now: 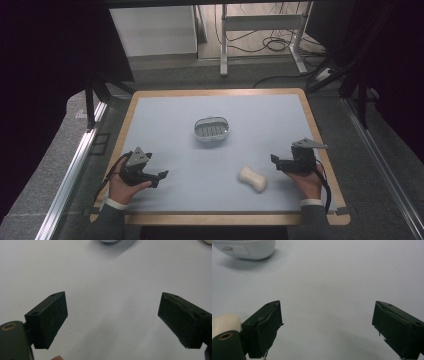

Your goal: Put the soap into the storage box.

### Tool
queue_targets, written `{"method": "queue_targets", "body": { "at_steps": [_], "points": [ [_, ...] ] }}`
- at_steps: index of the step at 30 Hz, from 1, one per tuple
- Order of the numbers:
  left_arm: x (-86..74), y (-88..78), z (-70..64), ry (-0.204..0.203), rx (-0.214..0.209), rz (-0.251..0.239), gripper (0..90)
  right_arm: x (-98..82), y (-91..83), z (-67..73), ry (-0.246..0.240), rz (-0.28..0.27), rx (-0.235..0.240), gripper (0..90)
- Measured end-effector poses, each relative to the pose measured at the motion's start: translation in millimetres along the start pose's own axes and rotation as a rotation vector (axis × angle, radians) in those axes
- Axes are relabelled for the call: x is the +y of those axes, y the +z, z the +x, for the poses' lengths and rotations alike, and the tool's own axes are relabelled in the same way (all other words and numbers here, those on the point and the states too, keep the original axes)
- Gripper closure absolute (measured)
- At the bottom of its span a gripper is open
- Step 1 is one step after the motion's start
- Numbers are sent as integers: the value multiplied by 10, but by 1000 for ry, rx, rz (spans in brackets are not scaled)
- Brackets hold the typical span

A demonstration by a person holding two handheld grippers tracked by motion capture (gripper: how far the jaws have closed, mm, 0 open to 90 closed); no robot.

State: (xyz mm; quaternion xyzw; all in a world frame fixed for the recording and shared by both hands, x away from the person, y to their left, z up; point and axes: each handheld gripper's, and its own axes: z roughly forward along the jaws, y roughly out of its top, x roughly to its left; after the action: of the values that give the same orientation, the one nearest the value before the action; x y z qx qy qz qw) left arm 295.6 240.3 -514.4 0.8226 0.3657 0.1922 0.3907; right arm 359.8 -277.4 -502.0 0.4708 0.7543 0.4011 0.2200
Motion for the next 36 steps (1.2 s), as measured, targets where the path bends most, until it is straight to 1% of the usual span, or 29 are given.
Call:
{"method": "queue_targets", "body": {
  "at_steps": [1,3,5,6,9,11,14,16,18,19,20,21,23,24,25,26,27,28,30,33,34,35,36],
  "points": [
    [0,-1,2,-1,1,0,94,5,-20,-8,0,-16,-5,91],
    [-4,10,0,2,5,5,94,13,-65,-13,23,-52,-6,98],
    [-5,14,-2,3,4,7,94,18,-84,-19,28,-61,-4,100],
    [-5,19,-5,5,3,8,94,30,-109,-28,46,-69,10,121],
    [-5,32,-11,5,0,10,94,41,-115,-33,46,-57,21,124],
    [-7,37,-9,7,2,12,94,48,-112,-26,17,-26,7,124],
    [-7,41,-8,8,2,14,94,59,-111,-19,13,2,4,127],
    [-8,42,-8,8,3,15,94,62,-111,-17,12,6,3,127],
    [-7,39,-8,7,1,14,93,74,-116,-9,2,25,15,127],
    [-7,36,-7,5,2,13,93,76,-121,-5,-5,24,12,127],
    [-7,34,-5,5,2,14,93,83,-131,7,-14,21,22,138],
    [-7,33,-4,6,3,15,93,83,-131,7,-14,21,22,138],
    [-15,39,1,-3,0,9,93,91,-144,16,-38,19,36,141],
    [-28,52,13,-8,0,12,93,100,-173,13,-41,-7,51,137],
    [-28,52,13,-8,0,12,93,100,-173,13,-41,-7,51,137],
    [-32,59,15,-10,-1,14,93,105,-191,8,-22,-30,59,137],
    [-35,66,15,-11,-3,15,93,116,-233,5,1,-63,49,142],
    [-35,66,15,-11,-3,15,93,116,-233,5,1,-63,49,142],
    [-35,74,10,-10,-5,16,93,131,-264,12,22,-63,25,150],
    [-35,84,3,-6,-6,20,93,140,-273,15,26,-52,22,156],
    [-34,85,1,-6,-7,20,93,149,-279,30,11,-36,20,169],
    [-34,86,1,-6,-7,20,93,149,-279,30,11,-36,20,169],
    [-34,86,1,-6,-7,20,93,155,-284,42,0,-28,18,174]
  ]
}}
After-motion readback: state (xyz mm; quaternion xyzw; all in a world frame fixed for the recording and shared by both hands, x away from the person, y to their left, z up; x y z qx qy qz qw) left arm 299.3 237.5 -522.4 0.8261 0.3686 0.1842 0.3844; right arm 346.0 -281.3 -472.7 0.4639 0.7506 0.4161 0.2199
